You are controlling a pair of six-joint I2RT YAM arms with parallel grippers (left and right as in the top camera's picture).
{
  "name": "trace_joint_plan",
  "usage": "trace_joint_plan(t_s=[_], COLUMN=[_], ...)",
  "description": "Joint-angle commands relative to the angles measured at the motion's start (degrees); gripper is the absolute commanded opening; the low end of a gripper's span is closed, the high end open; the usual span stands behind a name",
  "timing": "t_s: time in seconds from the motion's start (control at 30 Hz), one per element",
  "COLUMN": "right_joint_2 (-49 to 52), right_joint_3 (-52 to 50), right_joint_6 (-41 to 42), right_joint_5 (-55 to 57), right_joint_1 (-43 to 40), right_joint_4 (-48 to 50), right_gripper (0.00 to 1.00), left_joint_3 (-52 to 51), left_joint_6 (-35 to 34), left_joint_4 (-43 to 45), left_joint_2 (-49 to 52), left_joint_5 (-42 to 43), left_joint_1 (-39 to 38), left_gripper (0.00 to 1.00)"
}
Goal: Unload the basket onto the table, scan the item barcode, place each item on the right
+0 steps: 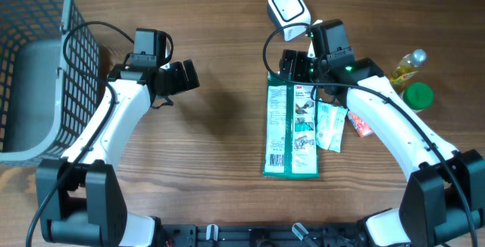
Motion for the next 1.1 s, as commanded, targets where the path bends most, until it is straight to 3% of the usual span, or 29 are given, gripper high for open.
trace_joint_plan(t_s=[0.0, 0.3, 0.6, 0.87, 1.07], right_joint_2=[-4.7, -29.0, -54.5, -67.2, -71.1], right_joint_3=[-0.1, -0.1, -0.1, -0.1, -0.1], right_joint_6=[0.8, 0.6, 0.2, -15.9, -22.4], right_joint_5=[1.1, 1.7, 9.8, 7.3, 1.9], right_joint_1=[-0.1, -0.1, -0.1, -3.3, -8.5], right_joint_4=[0.2, 0.1, -4.6, -7.1, -6.1], right_gripper=[1.00, 1.00, 1.00, 1.00, 1.00], left_joint_3=[0.4, 0.4, 0.4, 0.4, 0.4], left_joint_6=[0.3, 0.3, 0.3, 0.3, 0.3], left_joint_4=[0.2, 0.2, 0.2, 0.2, 0.2], left_joint_2=[-0.1, -0.1, -0.1, -0.1, -0.1], left_joint_5=[-0.8, -0.8, -0.8, -0.8, -0.8], left_joint_1=[0.2, 0.2, 0.2, 0.2, 0.3], left_gripper=[1.00, 1.00, 1.00, 1.00, 1.00])
